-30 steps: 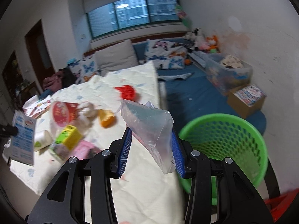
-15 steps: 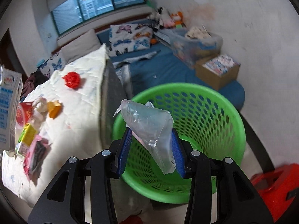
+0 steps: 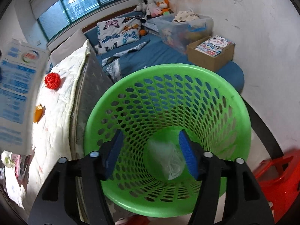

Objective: Collect trash
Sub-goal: 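Lower the milk carton into the green basket and open the left gripper, then move both open grippers back over the mattress, then grasp the pink snack wrapper with the right gripper while the left grasps the white paper cup, then lift the pink wrapper and the white paper cup off the mattress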

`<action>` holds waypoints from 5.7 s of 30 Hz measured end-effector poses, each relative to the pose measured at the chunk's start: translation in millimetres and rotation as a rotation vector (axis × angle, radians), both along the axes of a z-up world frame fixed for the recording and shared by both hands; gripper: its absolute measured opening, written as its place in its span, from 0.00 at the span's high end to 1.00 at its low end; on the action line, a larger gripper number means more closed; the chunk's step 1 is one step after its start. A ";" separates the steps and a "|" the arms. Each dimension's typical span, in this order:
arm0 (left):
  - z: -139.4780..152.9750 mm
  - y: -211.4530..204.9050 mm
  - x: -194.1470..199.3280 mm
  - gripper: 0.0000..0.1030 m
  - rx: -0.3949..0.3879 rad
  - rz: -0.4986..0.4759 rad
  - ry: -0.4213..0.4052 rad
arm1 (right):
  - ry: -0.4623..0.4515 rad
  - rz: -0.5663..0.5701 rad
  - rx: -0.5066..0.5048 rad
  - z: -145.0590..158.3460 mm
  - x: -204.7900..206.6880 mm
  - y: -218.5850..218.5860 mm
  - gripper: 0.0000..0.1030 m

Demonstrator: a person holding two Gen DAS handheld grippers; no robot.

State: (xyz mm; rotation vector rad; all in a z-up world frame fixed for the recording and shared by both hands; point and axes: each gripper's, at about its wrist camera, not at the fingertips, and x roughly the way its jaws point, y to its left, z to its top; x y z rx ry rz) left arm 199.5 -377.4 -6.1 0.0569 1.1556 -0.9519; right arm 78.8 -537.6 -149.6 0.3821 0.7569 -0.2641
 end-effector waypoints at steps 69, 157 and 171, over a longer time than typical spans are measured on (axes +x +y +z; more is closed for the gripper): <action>-18.3 258.4 -56.8 0.42 0.076 0.376 -0.315 | -0.193 0.285 -0.034 75.1 -42.7 183.8 0.30; -20.2 399.3 -51.9 0.97 -0.188 0.481 -0.216 | -0.185 0.306 0.040 80.1 -6.8 221.2 0.91; -15.3 340.8 -47.5 0.97 -0.183 0.384 -0.210 | -0.109 0.267 0.061 54.4 -12.8 193.6 0.49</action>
